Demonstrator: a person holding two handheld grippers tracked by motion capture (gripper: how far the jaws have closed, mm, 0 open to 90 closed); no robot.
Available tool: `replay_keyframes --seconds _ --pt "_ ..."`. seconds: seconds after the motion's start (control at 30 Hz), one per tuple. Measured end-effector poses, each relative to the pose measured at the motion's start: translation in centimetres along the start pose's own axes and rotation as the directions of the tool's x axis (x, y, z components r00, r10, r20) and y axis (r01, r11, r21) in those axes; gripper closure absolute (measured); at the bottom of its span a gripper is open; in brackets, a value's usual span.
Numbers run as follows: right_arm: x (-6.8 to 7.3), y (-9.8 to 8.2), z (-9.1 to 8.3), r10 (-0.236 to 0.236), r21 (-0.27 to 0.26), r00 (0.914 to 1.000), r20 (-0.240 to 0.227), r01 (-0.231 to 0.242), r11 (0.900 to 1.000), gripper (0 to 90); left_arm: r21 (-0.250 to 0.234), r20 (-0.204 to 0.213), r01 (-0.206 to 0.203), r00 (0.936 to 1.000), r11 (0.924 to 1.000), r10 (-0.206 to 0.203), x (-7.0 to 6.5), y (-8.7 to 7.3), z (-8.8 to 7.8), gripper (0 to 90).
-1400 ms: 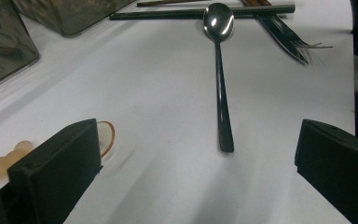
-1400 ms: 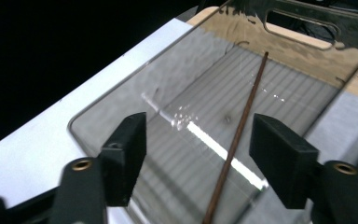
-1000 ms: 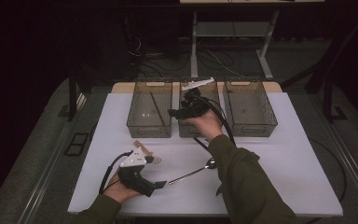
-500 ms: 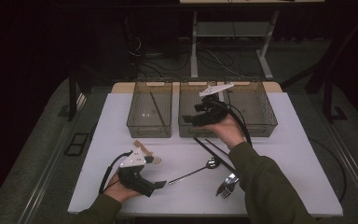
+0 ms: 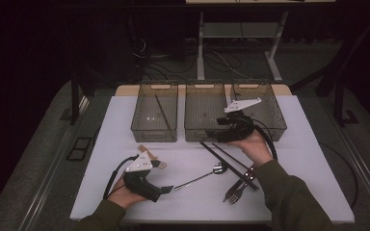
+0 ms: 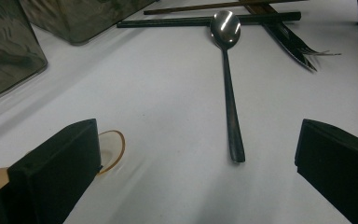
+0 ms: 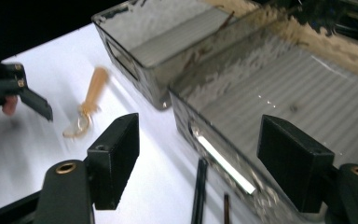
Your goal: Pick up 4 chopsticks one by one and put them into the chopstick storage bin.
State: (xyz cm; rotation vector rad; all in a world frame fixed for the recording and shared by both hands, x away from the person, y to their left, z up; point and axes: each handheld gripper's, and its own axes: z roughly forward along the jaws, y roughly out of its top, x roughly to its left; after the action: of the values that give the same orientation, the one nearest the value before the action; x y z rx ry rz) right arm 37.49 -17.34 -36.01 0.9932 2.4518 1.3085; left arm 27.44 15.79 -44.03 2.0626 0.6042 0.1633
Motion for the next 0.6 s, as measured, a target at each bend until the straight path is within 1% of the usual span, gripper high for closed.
replay_keyframes --seconds 0.1,0.13,0.33,0.5,0.6 --pt "-0.4 -1.2 -0.6 0.014 0.001 0.9999 0.007 -0.014 1.000 29.1 0.002 -0.001 0.001 1.0000 1.0000 -0.001 -0.1 0.0 0.0 0.0" --pt "-0.5 -1.4 -0.8 0.017 0.005 0.9998 0.009 -0.017 1.000 29.1 0.007 0.002 -0.005 1.0000 1.0000 0.005 -0.1 0.0 0.0 0.0" --pt "-1.1 -3.6 -2.3 0.036 0.016 0.9992 0.020 -0.036 0.999 29.6 0.018 0.003 -0.011 0.9999 0.9998 0.011 -0.1 0.0 0.0 0.0" --pt "-1.6 -5.1 -3.4 0.039 0.018 0.9987 0.032 -0.039 0.999 30.7 0.025 -0.002 -0.008 1.0000 0.9997 0.008 -0.1 0.0 0.0 0.0" --pt "-1.8 -6.0 -4.0 0.040 0.030 0.9987 0.033 -0.041 0.999 32.3 0.028 -0.003 -0.005 1.0000 0.9996 0.005 -0.1 0.0 -0.1 0.0"
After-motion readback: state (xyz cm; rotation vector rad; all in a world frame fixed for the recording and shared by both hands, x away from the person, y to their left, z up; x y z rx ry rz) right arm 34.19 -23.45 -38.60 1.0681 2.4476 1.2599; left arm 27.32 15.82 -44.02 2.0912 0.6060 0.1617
